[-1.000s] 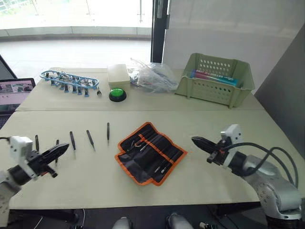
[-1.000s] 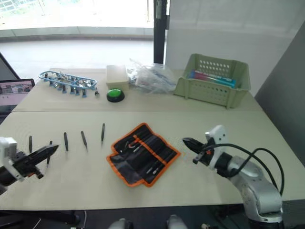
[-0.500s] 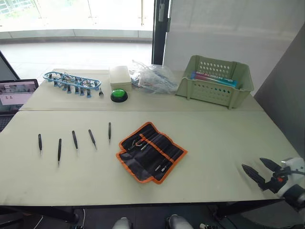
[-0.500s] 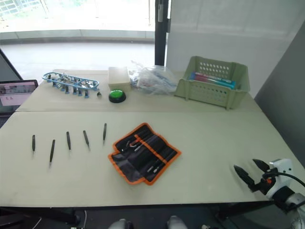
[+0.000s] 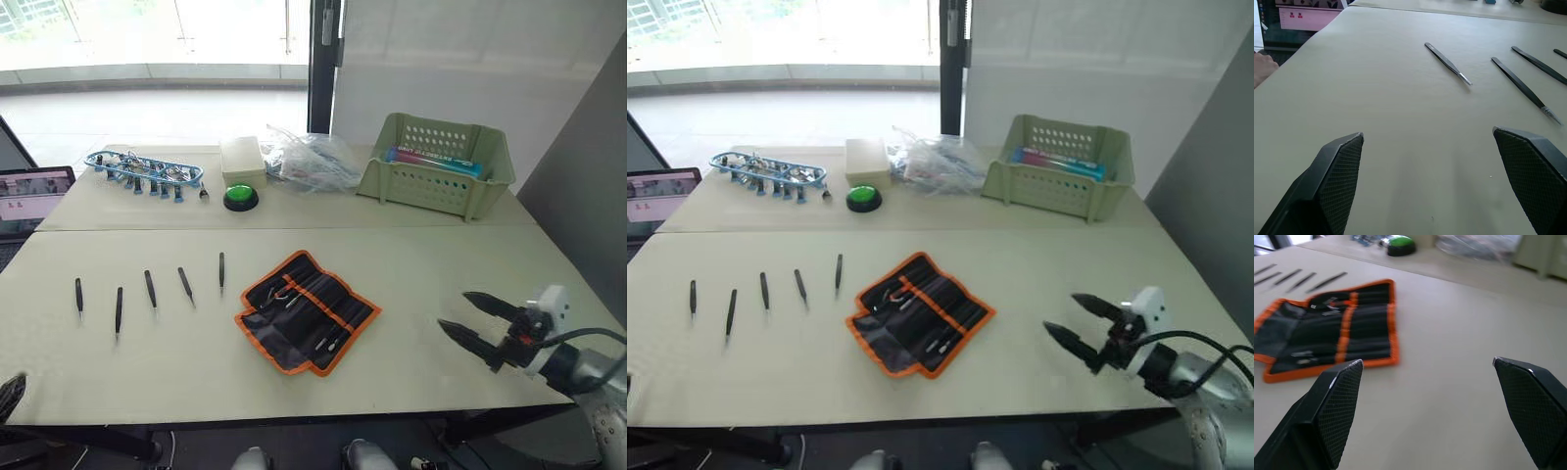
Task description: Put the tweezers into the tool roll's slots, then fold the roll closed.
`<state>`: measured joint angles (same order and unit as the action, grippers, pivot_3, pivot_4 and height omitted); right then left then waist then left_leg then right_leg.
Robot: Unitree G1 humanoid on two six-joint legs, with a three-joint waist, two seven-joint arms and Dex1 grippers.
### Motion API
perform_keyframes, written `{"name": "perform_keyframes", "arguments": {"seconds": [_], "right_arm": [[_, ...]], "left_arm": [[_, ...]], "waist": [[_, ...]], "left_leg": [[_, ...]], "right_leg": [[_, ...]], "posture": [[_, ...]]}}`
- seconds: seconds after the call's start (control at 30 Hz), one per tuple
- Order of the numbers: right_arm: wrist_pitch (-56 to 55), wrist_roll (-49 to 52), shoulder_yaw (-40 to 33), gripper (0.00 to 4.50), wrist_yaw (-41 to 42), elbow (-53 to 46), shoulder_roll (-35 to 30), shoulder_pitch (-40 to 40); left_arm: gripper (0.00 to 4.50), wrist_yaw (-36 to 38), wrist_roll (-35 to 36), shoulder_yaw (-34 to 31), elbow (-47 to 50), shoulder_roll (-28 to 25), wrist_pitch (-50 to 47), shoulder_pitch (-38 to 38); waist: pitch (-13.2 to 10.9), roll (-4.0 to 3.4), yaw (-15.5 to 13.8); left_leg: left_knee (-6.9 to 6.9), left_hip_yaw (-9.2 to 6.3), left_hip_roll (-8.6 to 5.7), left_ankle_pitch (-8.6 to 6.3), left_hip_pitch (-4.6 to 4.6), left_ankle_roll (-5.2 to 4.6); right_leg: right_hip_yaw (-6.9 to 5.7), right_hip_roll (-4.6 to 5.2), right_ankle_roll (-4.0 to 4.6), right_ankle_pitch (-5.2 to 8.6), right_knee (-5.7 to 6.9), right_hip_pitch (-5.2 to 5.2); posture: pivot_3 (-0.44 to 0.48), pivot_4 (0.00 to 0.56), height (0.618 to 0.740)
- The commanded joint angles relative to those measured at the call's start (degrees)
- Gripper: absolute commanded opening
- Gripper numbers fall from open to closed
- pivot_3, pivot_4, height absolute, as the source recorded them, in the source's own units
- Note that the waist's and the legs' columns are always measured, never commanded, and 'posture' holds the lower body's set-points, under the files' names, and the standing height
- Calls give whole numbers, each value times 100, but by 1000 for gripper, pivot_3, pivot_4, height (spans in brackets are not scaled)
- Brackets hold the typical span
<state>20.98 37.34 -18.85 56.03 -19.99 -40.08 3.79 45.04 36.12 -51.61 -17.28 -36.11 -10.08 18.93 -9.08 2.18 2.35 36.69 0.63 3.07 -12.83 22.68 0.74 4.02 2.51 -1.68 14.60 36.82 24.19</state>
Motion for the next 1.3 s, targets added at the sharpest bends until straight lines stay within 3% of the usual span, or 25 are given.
{"name": "perform_keyframes", "arguments": {"seconds": [0.03, 0.2, 0.4, 0.6, 0.83, 1.03, 1.3], "right_arm": [[91, 109, 199, 4500, 286, -511, -292, -114], [-22, 12, 698, 4500, 783, -787, -652, -407], [-47, -8, 909, 4500, 883, -758, -632, -626], [-140, -197, 1032, 4500, 778, -618, -477, -565], [-242, -288, 1042, 4500, 651, -547, -277, -258], [-580, -530, 1152, 4500, 713, -334, -191, -112], [-796, -660, 1219, 4500, 740, -162, -101, -69]], "left_arm": [[4478, -669, 133, 84, 479, 23, -491, -239], [4478, -1472, -246, 615, 697, 72, -821, -896], [4478, -1959, -612, 1126, 631, -41, -1112, -1487], [4478, -2240, -1179, 1724, -167, -240, -1200, -2194], [4478, -2365, -1711, 2360, -1321, -97, -1046, -3209], [2658, -2212, -1906, 2517, -2033, 50, -753, -3673], [34, -2100, -2017, 2562, -2510, 29, -428, -3950]], "waist": [[9, 24, -26], [23, 47, -73], [26, 54, -105], [27, 48, -170], [41, -11, -260], [39, -41, -317], [50, -70, -368]], "left_leg": [[3, -2, 0, 0, 1, 0], [26, 0, -10, 1, 5, 0], [27, -1, -9, 1, 9, 0], [28, -2, -12, 2, 6, 0], [27, -6, -22, 3, -20, 1], [27, -8, -25, 4, -82, 3], [27, -9, -29, 32, -71, 33]], "right_leg": [[-2, 0, -2, 2, 0, -2], [2, 10, 0, 6, -4, -12], [2, 4, 26, -10, -3, -6], [2, 3, 28, -11, 2, -9], [2, 2, -5, 8, 27, -26], [-2, 6, -13, 6, 19, -101], [-2, 11, -18, 6, 15, -106]], "posture": [[0, 150, 738], [0, 150, 738], [0, 150, 738], [0, 150, 738], [0, 150, 738], [0, 150, 738], [0, 150, 738]]}}
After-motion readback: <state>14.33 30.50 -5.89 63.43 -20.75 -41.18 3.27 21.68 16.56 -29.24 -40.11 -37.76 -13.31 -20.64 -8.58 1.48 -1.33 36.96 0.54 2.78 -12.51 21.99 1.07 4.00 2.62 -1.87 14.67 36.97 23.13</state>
